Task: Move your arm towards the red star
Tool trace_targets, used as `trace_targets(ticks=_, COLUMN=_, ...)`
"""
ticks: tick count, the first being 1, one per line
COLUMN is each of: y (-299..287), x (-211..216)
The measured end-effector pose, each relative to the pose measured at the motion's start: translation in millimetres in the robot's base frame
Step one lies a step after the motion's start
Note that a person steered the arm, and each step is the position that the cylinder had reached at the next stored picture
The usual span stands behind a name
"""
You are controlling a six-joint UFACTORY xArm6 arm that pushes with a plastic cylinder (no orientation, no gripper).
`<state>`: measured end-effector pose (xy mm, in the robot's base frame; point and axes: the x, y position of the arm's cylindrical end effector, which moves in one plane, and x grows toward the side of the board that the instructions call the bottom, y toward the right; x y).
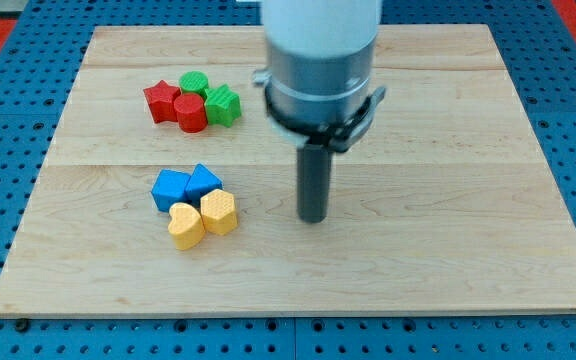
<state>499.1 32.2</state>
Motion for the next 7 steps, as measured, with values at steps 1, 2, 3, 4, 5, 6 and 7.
trace_targets(ticks=1, y=5, x=-11)
trace_targets(ticks=2, y=5, x=-17)
trace_targets(ticks=3, y=6, x=-23)
trace_targets(ticks=4, y=-23, x=-34)
trace_targets(ticks=5, y=-68, x=-62)
trace_targets(ticks=6, y=-118, x=-74)
trace_targets(ticks=7, y=-203, x=-74)
